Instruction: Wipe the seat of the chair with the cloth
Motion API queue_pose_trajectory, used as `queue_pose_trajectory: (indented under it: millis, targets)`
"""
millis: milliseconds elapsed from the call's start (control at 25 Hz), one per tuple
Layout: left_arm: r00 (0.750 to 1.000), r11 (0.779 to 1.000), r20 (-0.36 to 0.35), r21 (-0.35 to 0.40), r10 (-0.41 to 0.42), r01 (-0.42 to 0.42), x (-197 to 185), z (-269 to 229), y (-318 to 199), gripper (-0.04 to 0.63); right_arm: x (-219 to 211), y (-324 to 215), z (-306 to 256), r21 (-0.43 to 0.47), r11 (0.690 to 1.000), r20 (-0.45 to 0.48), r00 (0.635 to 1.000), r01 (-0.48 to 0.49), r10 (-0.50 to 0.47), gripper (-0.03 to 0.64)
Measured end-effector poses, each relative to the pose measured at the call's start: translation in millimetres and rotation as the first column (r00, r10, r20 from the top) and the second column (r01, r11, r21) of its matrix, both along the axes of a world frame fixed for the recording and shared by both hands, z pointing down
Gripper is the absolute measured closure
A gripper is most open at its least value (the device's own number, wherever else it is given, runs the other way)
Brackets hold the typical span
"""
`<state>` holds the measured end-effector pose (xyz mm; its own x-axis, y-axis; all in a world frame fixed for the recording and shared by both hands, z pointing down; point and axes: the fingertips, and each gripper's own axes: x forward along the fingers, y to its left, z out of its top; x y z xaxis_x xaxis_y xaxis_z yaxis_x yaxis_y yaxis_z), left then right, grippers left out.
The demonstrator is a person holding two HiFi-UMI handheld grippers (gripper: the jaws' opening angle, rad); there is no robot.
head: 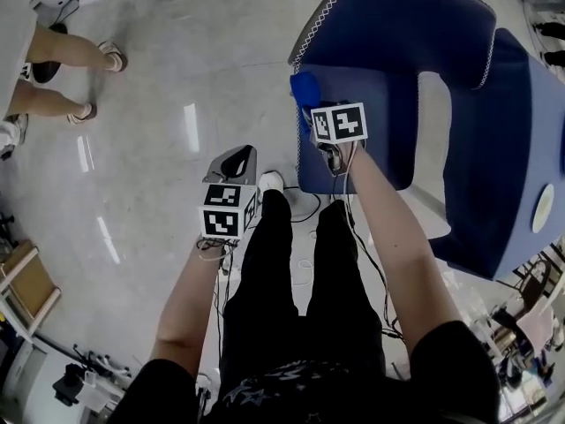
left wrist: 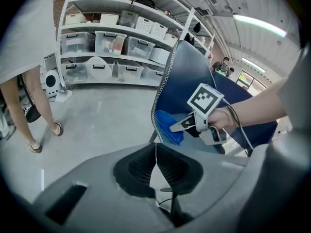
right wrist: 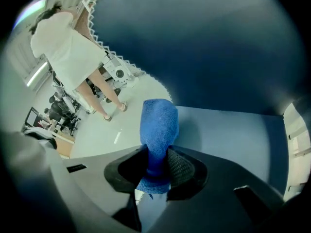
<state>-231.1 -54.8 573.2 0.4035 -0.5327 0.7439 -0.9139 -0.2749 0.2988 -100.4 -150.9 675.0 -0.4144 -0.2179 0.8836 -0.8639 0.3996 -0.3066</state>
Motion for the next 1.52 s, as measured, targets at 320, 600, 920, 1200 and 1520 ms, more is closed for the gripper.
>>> queue_pose_trajectory:
  millis: [320,600,920,1200,1520]
  targets:
    - [1.000,1.000,0.010,-0.012,0.012,-0.012,20.8,7.9,5.9,0.574,2.7,-8.8,31.5,-0.015,1.000,0.018,1.000,-0.008,0.009,0.506]
    - [0.997,0.998,0.045,-0.020,0.056,-0.055,43.3,22.2,-11.8,0.575,25.5,-16.7,39.9,-0.020,0.996,0.097,0.991,-0.088,0.090,0.505]
    - [0.994,0.995,0.046,-0.025,0.097,-0.096,100.2,23.8,-37.5,0.575,96.1,-32.7,36.1,0.030,0.995,0.027,0.995,-0.096,0.095,0.503]
    - [0.988,0.989,0.042,-0.037,0.145,-0.144,161.9,27.0,-40.1,0.575,181.2,-37.2,34.7,0.040,0.983,0.019,0.984,-0.177,0.176,0.502]
    - [0.985,0.985,0.033,-0.031,0.171,-0.170,222.8,23.0,-50.4,0.575,266.6,-42.5,25.3,0.063,0.971,-0.027,0.972,-0.232,0.234,0.503]
